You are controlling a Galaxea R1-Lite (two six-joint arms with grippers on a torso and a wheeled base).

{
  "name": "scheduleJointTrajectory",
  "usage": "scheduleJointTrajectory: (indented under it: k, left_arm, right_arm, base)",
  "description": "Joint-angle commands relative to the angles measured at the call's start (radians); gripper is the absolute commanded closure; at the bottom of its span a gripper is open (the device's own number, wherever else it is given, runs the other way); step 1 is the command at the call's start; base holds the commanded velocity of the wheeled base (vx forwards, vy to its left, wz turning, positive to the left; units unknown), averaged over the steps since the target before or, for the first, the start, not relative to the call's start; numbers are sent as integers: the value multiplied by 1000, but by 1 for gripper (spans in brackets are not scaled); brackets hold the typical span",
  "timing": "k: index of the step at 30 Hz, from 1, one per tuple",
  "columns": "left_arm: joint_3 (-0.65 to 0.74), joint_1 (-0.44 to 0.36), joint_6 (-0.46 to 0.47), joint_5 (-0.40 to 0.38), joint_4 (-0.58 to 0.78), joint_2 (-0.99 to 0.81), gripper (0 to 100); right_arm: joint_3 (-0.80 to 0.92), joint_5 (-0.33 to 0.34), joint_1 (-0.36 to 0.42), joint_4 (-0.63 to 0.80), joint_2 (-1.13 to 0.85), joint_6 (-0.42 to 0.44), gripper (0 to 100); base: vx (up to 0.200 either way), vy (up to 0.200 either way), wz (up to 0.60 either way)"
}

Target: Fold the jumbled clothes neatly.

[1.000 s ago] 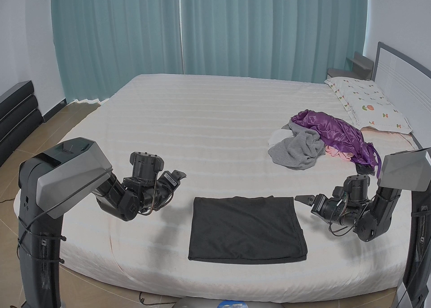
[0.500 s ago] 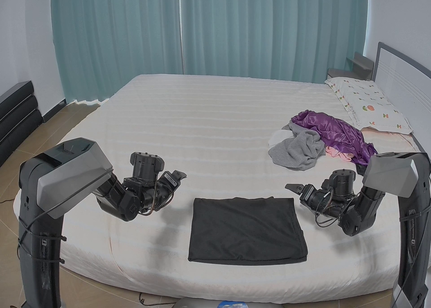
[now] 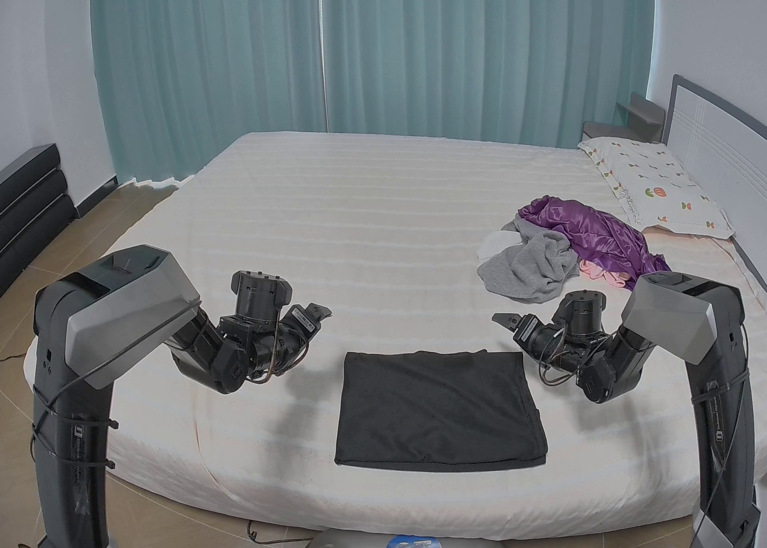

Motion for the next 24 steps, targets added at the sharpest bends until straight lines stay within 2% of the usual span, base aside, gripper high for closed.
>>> scheduleJointTrajectory:
  k: [1,16,17,24]
  left_arm:
    - [0,0,-1,0,0,2,0]
    - [-1,0,-1,0,0,2,0]
    - [-1,0,-1,0,0,2,0]
    - [-1,-1,-1,0,0,2,0]
  right_arm:
    - [-36,-1,2,6,26,0,0]
    - [-39,-7,7,56,32,-12,0]
    - [-39,-7,7,56,32,-12,100]
    - [-36,-21,7,56,35,-26,100]
  base:
    - [0,0,0]
    - [0,0,0]
    - [0,0,0]
    - [0,0,0]
